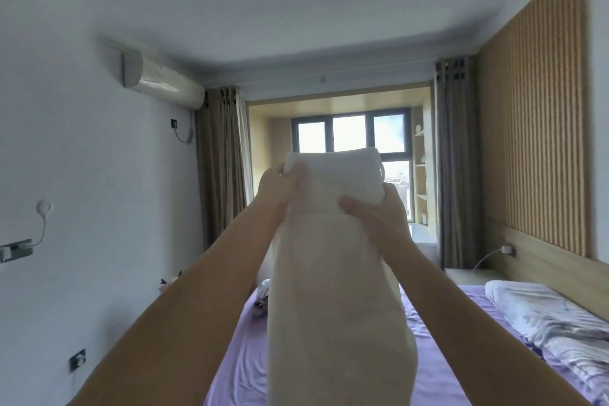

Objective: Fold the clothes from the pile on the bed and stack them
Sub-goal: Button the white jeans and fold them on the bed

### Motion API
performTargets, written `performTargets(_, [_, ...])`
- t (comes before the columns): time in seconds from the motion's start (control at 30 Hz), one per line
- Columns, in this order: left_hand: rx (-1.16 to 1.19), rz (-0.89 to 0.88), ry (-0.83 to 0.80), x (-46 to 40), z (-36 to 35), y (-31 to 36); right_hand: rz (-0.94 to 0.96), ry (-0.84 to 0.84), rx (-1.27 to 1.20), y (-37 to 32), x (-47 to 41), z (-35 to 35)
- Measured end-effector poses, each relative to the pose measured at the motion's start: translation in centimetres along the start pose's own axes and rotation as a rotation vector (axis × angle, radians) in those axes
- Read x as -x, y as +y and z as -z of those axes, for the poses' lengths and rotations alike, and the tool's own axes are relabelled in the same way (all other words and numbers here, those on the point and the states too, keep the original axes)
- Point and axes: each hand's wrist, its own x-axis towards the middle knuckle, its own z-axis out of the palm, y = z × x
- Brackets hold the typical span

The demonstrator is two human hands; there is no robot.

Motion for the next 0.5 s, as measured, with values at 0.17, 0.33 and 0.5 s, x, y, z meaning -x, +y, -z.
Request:
performTargets(0.17, [0.012, -0.094, 0.157, -1.5, -2.7, 0.7, 0.036, -0.096, -0.07, -0.7, -0.8, 1.6])
performTargets(0.33, [0.147, -0.115, 0.157, -1.9, -5.9, -0.3, -0.017, -0.169, 0.07, 3.3, 0.3, 5.2])
performTargets(0.5, [-0.288, -0.185, 0.137, -2.1, -9.8, 0.8, -0.016, 0.101, 0.026, 5.1, -0.1, 6.3])
